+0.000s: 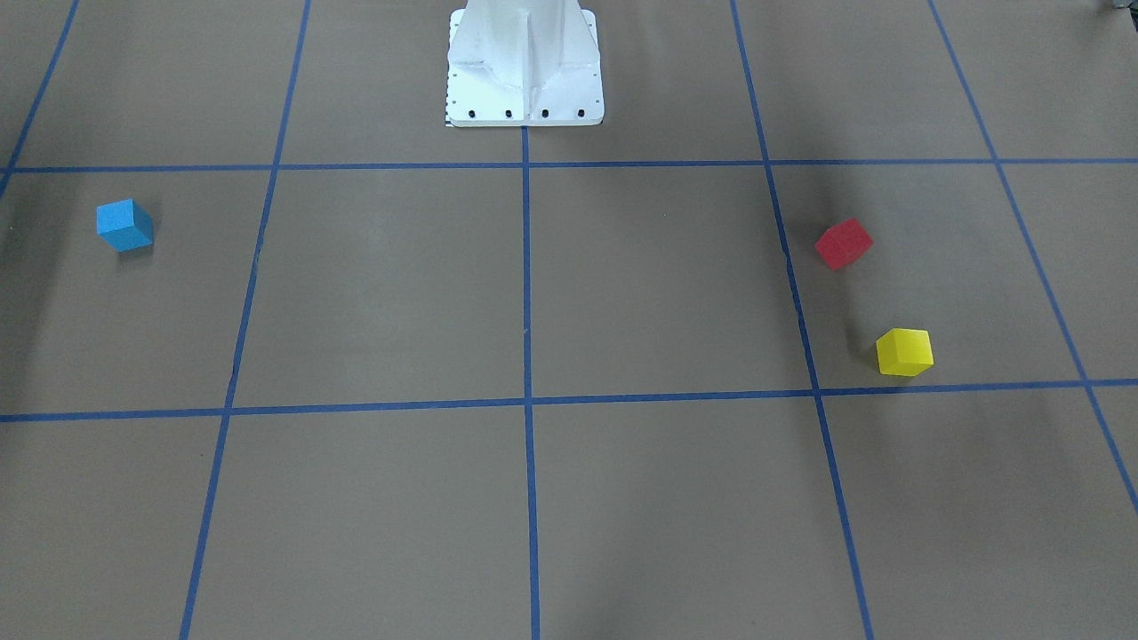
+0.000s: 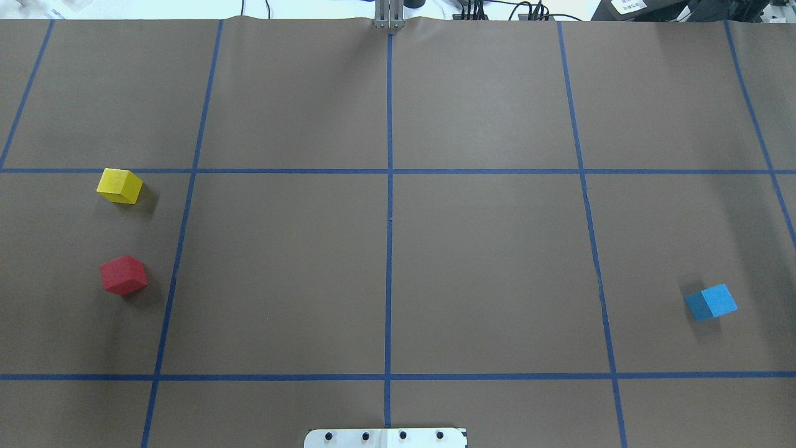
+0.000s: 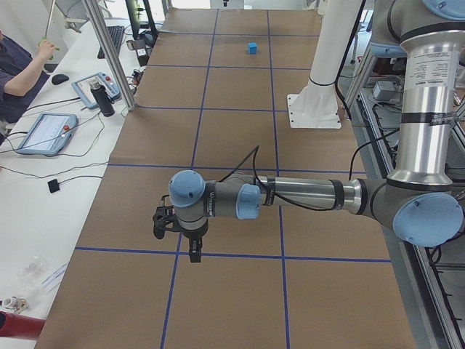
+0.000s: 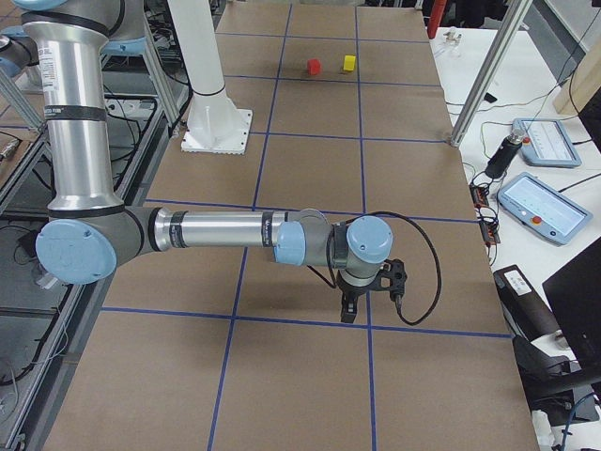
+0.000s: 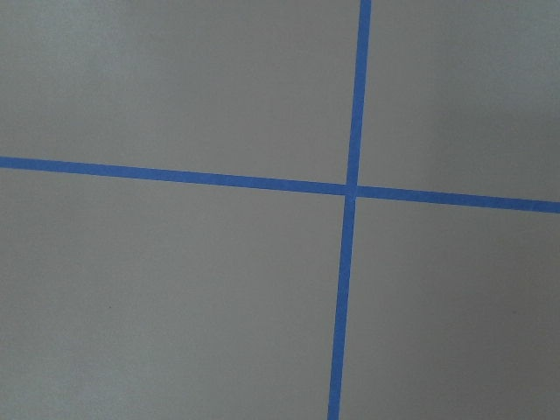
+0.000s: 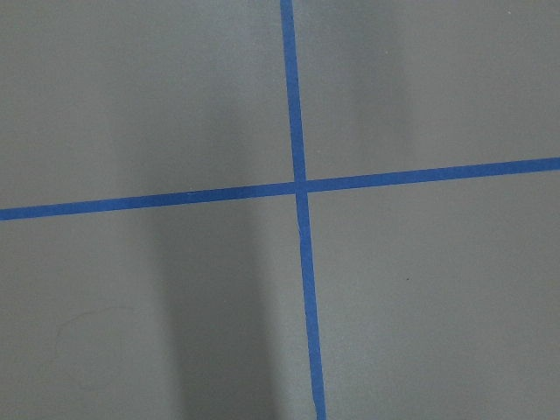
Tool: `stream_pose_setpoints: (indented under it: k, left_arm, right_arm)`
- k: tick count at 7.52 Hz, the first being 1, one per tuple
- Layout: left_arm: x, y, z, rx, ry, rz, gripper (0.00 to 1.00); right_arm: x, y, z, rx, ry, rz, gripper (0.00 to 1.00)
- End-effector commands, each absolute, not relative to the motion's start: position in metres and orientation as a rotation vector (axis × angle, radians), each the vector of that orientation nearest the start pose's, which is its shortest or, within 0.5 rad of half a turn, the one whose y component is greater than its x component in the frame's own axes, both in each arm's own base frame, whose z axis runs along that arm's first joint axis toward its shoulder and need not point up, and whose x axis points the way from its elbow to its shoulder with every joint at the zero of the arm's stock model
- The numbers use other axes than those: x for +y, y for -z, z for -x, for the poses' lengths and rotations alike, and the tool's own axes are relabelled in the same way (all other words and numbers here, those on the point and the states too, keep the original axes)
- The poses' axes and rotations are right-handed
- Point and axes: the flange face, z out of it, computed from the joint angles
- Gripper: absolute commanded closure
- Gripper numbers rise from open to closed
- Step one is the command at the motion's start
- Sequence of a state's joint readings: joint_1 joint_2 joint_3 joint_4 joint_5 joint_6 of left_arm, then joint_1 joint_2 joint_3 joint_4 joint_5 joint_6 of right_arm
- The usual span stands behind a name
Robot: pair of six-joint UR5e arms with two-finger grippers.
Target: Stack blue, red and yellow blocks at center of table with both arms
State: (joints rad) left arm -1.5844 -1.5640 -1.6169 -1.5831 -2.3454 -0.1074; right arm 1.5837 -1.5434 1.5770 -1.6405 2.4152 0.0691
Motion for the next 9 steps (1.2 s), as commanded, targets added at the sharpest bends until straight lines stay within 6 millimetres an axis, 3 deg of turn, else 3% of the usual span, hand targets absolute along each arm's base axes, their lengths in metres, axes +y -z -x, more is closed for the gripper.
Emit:
stream_pose_setpoints:
  k: [1,4,5,7,8,9]
  left_arm:
    - [-0.487,-0.641,0.070,0.776,0.097,-0.007,0.00]
    - [-0.485,-0.639,0.070,0.775,0.096,-0.011,0.00]
    - [-0.487,-0.620,0.070,0.776,0.083,-0.047,0.00]
    - [-0.496,-0.582,0.055,0.813,0.013,-0.153,0.00]
    - [-0.503,-0.576,0.046,0.850,-0.001,-0.147,0.00]
    - [-0.516,-0.555,0.031,0.858,-0.038,-0.169,0.00]
  right_arm:
    - [-0.496,-0.648,-0.066,-0.844,-0.097,0.065,0.00]
    - [-0.494,-0.646,-0.066,-0.846,-0.092,0.055,0.00]
    - [-0.496,-0.637,-0.066,-0.845,-0.083,0.035,0.00]
    - [-0.499,-0.599,-0.064,-0.846,-0.045,-0.037,0.00]
    - [-0.504,-0.576,-0.049,-0.851,0.000,-0.064,0.00]
    - [-0.511,-0.560,-0.036,-0.858,0.034,-0.086,0.00]
